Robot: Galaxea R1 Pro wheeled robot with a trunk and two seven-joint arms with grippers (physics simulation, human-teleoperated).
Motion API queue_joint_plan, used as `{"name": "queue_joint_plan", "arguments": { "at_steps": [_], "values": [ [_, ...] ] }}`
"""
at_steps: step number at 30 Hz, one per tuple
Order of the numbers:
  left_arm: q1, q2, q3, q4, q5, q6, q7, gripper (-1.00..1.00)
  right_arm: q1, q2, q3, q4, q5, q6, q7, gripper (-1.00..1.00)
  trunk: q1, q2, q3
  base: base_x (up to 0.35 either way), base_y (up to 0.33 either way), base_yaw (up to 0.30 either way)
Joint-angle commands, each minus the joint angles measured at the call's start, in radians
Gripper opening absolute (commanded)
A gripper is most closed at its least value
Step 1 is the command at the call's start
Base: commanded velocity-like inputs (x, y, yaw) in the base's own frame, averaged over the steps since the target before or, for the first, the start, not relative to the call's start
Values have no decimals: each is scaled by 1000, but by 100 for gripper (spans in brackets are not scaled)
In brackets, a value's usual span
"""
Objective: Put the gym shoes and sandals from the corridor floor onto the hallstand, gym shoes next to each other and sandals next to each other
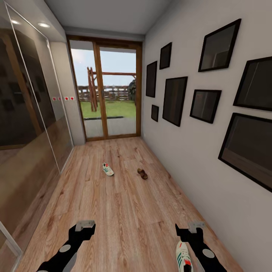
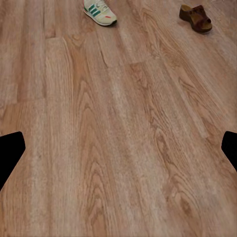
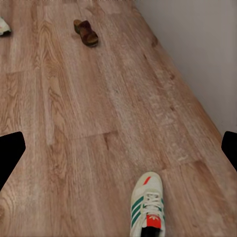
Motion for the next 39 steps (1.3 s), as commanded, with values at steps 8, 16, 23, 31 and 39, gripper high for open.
{"name": "queue_joint_plan", "arguments": {
  "at_steps": [8,16,23,31,39],
  "values": [
    [-2,2,1,-1,2,17,-3,100,-1,1,-1,1,-1,-3,0,100,31,-57,-29,0,0,0],
    [-4,0,1,-7,1,83,-3,100,-1,1,-1,1,0,-3,-2,100,61,-113,-65,0,0,0],
    [-16,-13,2,-15,3,99,2,100,-1,0,-2,1,1,-3,-5,100,88,-162,-96,0,0,0],
    [-94,-4,3,-17,10,117,-2,100,-1,-1,0,1,2,-5,-6,100,119,-218,-122,0,0,0],
    [-100,-12,0,-18,2,137,0,100,-1,-1,0,2,2,-6,-7,100,150,-274,-147,0,0,0]
  ]
}}
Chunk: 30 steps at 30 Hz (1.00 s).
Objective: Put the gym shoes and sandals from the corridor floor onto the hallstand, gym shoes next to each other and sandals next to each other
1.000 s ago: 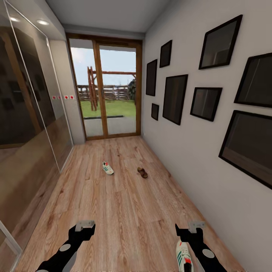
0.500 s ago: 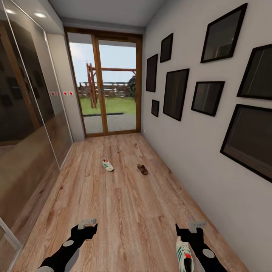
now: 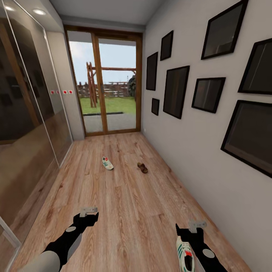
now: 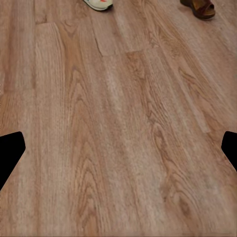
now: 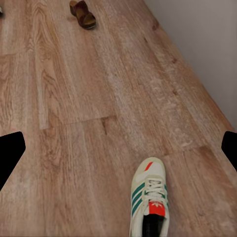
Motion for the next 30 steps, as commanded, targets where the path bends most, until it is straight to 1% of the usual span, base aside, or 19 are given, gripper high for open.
{"name": "queue_joint_plan", "arguments": {
  "at_steps": [1,5,10,14,30],
  "values": [
    [0,2,1,1,1,-3,-1,100,-1,0,-1,1,1,-3,0,100,4,-8,-4,0,0,0],
    [0,7,1,1,2,-3,-1,100,-1,-1,-1,2,1,-3,-1,100,19,-36,-17,0,0,-62],
    [0,11,4,0,3,-3,-1,100,0,0,0,2,1,-3,-1,100,38,-71,-32,0,0,-241],
    [0,11,5,0,3,-3,-1,100,-1,0,1,1,1,-3,-1,100,54,-99,-45,0,0,-124],
    [2,12,7,1,7,-4,-3,100,-1,0,1,0,2,-3,2,100,115,-211,-95,0,0,-9]
  ]
}}
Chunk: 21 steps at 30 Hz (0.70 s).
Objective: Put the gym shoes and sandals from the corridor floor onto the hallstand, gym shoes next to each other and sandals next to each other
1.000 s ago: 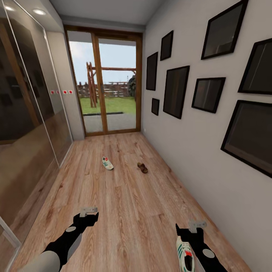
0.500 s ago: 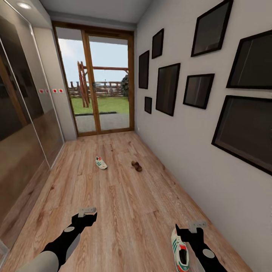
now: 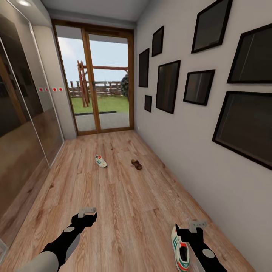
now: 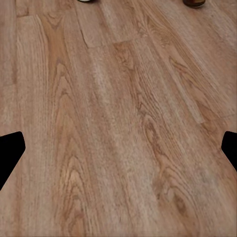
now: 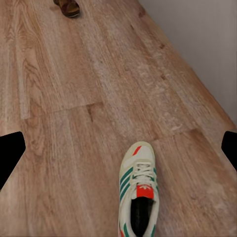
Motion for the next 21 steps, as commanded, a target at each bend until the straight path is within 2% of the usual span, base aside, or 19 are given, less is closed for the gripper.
{"name": "queue_joint_plan", "arguments": {
  "at_steps": [1,13,21],
  "values": [
    [-1,0,2,1,2,-3,-1,100,-1,0,0,1,1,-3,0,100,4,-8,-4,0,0,0],
    [-1,0,2,1,3,-3,-2,100,-1,0,-2,1,0,-3,-2,100,50,-92,-42,0,0,-1],
    [-1,0,3,0,4,-6,-3,100,0,0,-1,2,-1,-3,-3,100,80,-148,-67,0,0,-250]
  ]
}}
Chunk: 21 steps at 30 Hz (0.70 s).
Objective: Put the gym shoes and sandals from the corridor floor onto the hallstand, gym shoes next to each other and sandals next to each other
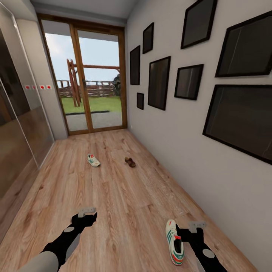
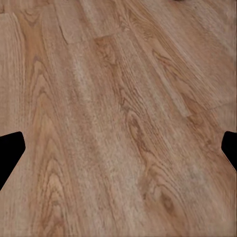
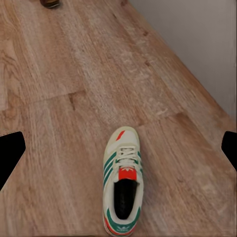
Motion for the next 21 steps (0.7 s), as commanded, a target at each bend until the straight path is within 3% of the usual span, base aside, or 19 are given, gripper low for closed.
{"name": "queue_joint_plan", "arguments": {
  "at_steps": [1,10,21],
  "values": [
    [0,0,2,0,2,-3,-1,100,-1,0,0,1,0,-3,0,100,4,-8,-4,0,0,-293],
    [0,0,2,0,2,-4,-1,100,-1,0,0,1,0,-3,0,100,38,-71,-32,0,0,-287],
    [-2,0,2,0,3,-4,-1,100,-1,1,1,1,0,-3,0,100,80,-148,-67,0,0,-51]
  ]
}}
